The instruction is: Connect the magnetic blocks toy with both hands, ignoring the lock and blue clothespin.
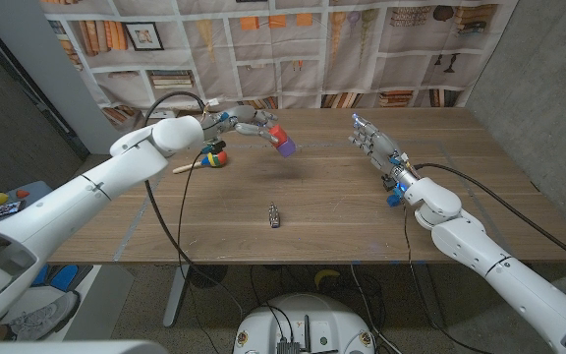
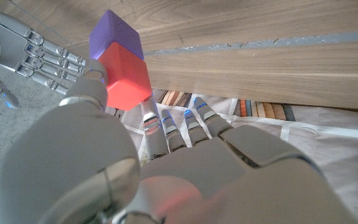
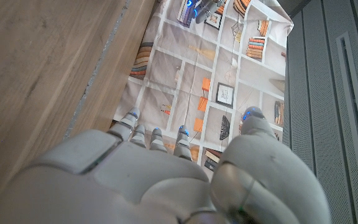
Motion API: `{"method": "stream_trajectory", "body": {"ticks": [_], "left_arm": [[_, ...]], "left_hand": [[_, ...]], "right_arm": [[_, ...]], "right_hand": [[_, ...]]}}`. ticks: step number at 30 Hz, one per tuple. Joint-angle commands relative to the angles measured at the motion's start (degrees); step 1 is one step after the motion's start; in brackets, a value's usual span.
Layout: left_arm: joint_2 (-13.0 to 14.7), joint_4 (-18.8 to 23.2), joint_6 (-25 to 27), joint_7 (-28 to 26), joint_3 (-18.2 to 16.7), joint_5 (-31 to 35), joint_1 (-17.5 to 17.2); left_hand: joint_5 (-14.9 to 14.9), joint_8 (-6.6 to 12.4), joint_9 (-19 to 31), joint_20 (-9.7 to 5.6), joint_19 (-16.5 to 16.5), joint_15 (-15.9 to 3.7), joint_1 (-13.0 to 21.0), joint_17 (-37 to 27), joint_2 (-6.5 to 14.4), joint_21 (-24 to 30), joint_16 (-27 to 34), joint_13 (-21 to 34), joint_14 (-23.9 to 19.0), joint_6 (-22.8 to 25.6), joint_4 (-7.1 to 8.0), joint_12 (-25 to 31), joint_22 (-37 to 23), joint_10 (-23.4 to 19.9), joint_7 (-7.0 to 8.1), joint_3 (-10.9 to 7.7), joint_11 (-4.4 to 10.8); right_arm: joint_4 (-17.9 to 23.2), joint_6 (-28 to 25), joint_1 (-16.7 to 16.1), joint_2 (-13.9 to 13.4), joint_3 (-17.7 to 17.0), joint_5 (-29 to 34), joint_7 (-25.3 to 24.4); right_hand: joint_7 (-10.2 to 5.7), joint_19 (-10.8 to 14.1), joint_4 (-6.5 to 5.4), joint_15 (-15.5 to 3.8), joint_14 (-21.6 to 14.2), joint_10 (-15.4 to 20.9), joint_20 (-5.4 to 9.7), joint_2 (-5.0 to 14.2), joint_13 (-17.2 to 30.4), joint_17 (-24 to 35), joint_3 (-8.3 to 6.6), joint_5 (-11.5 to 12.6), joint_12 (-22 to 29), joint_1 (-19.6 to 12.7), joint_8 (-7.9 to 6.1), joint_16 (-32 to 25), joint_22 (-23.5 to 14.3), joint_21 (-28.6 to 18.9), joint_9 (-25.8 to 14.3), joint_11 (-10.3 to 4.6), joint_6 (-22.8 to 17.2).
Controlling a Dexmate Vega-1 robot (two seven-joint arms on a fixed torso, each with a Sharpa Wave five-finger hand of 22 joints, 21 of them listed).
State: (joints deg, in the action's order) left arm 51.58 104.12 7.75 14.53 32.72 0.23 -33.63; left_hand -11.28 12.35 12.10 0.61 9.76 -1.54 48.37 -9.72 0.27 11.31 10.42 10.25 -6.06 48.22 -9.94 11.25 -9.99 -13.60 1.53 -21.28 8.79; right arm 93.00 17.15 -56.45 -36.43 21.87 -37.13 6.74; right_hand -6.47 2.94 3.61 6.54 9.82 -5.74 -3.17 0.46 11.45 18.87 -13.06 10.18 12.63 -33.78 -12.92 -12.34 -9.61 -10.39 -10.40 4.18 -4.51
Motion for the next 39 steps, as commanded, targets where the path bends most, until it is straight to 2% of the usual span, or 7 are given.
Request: {"method": "stream_trajectory", "body": {"ticks": [1, 16, 26, 39], "left_arm": [[3.2, 6.0, 5.2, 0.7, 0.9, 7.8, 0.3], [2.9, 8.1, 8.9, 1.8, 2.7, 15.8, 0.2], [3.0, 10.0, 11.6, 4.7, 5.8, 25.2, 1.5], [1.6, 9.9, 12.9, 5.0, 6.6, 31.3, 0.0]], "left_hand": [[-0.4, 0.23, 0.2, -0.02, 0.5, 0.05, 0.7, -0.2, 1.3, 0.3, 0.1, 0.2, -0.4, 4.1, 0.43, 0.1, -0.2, -0.4, 3.78, 0.02, -0.21], [-0.4, 0.2, 0.2, -0.07, 0.7, -0.12, 0.4, -0.2, 1.2, 0.3, 0.1, 0.2, -0.6, 4.2, 0.5, 0.0, -0.2, -0.4, 3.88, 0.2, -0.16], [-0.4, 0.15, 0.2, -0.01, 0.8, -0.13, 0.2, -0.2, 1.3, 0.3, 0.2, 0.2, -0.8, 4.1, 0.6, 0.0, -0.2, -0.5, 3.9, 0.3, -0.06], [-0.3, 0.16, 0.2, 0.03, 1.0, -0.77, -0.2, -0.2, 1.4, 0.3, 0.2, 0.2, -1.2, 4.3, 0.75, 0.1, -0.2, -0.6, 4.04, 0.46, 0.06]], "right_arm": [[0.2, 0.1, -0.6, 0.4, -0.1, -0.4, -0.7], [0.1, 1.1, -1.7, 1.5, -0.6, 0.2, -3.3], [-0.7, 1.1, -1.5, 1.9, -0.4, 0.0, -3.0], [-1.2, 1.3, -1.3, 2.1, -0.5, -0.2, -2.9]], "right_hand": [[-0.12, 0.3, -0.28, 0.29, 1.3, 0.2, 0.13, 0.22, 0.0, -0.1, -0.18, 0.0, -0.1, 0.4, 0.14, -0.1, 0.0, -0.3, 0.0, -0.18, -0.5], [0.06, 1.3, -1.03, -0.73, 0.3, 1.2, 0.46, 0.92, -0.2, -0.4, 0.36, -0.1, -0.1, 2.8, 0.66, -0.4, 0.0, -0.6, 0.1, -1.02, -1.3], [0.41, 1.3, -1.3, -0.82, 0.2, 1.5, 0.6, 1.16, -0.2, -0.5, 0.56, -0.1, -0.1, 3.7, 0.72, -0.5, 0.0, -0.5, 0.1, -1.08, -1.8], [0.24, 1.3, -1.47, -0.89, 0.1, 1.8, 0.66, 1.48, -0.3, -0.6, 0.72, -0.1, -0.2, 4.5, 0.88, -0.4, 0.0, -0.5, 0.1, -1.05, -2.3]]}}
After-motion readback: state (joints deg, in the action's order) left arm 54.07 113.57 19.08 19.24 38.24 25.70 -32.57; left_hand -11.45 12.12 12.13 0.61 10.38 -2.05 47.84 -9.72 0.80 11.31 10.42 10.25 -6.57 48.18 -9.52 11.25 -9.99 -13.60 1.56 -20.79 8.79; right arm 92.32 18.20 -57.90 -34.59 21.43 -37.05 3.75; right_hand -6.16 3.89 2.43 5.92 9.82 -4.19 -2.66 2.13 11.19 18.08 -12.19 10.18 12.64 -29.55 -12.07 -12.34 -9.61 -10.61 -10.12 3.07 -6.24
